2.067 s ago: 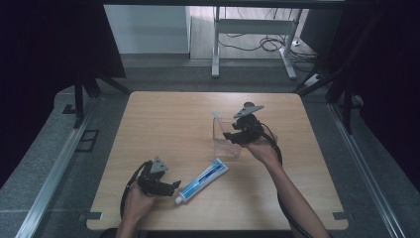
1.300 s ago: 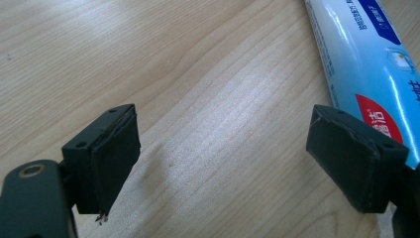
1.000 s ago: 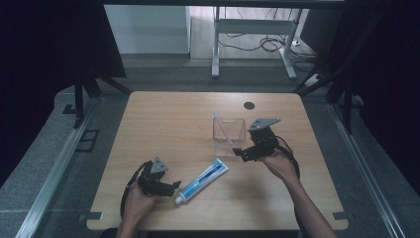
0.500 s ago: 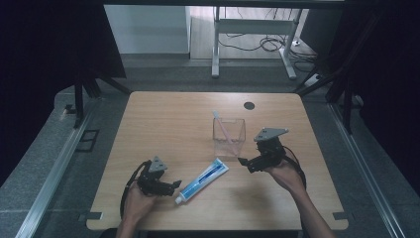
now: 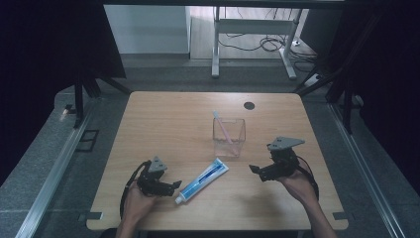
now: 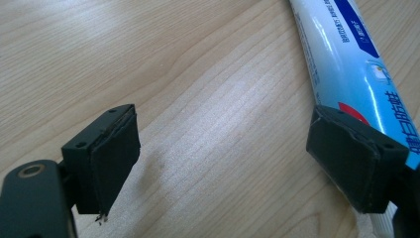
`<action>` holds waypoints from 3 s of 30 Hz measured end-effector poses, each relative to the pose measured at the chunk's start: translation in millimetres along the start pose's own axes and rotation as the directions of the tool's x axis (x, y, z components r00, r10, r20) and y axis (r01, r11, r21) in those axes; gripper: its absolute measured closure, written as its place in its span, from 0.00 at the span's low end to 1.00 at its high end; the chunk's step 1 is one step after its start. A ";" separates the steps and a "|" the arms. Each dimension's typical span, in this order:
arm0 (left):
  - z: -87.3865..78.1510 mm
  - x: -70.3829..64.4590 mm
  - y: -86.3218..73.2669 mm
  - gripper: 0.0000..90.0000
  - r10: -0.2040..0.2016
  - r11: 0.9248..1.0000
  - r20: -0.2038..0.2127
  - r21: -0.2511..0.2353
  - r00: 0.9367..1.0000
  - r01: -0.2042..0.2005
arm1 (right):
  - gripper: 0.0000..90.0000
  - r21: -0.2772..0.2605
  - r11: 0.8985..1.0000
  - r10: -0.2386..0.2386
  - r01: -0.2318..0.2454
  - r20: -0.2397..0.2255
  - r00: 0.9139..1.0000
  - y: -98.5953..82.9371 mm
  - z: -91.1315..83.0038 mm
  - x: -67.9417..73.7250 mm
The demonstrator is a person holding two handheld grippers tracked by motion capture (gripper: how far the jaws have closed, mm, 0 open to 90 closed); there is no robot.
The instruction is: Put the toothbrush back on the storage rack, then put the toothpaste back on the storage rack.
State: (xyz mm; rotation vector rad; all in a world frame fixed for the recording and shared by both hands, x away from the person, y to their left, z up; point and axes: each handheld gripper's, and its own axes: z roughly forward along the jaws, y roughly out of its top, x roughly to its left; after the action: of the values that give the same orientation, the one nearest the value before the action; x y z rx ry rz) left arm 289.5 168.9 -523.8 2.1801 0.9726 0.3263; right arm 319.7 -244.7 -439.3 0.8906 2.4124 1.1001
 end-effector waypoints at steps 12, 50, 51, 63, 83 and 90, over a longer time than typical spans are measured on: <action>-0.6 -1.4 -0.3 0.15 0.007 1.000 0.004 0.011 1.000 -0.007 | 0.00 -0.011 0.999 0.054 -0.054 0.016 0.998 -33.1 -15.0 1.8; -0.8 -5.0 3.1 0.16 0.001 1.000 -0.034 0.022 0.999 0.000 | 0.00 0.072 0.995 0.065 -0.067 0.039 0.997 -102.4 10.8 9.3; -1.0 -4.7 3.3 0.16 0.000 1.000 -0.030 0.020 1.000 0.000 | 0.00 0.070 0.995 0.068 -0.070 0.040 0.997 -102.6 10.6 9.0; -5.9 -6.1 5.9 0.28 0.007 1.000 -0.002 0.005 1.000 -0.007 | 0.00 0.073 0.994 0.073 -0.076 0.049 0.996 -106.4 10.9 6.2; -13.5 -33.9 28.7 0.76 0.052 0.998 0.138 0.018 0.989 -0.056 | 0.01 0.068 0.995 0.074 -0.079 0.074 0.995 -110.2 8.0 1.0; -13.5 -50.2 34.2 0.96 0.122 0.991 0.189 0.028 0.974 -0.129 | 0.01 0.070 0.995 0.070 -0.075 0.079 0.994 -110.6 8.2 0.9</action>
State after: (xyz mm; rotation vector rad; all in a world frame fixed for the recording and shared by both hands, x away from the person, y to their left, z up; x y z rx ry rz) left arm 267.3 123.5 -487.4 2.2673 0.7448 0.1578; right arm 279.1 -295.2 -529.3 1.0326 2.3875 0.9900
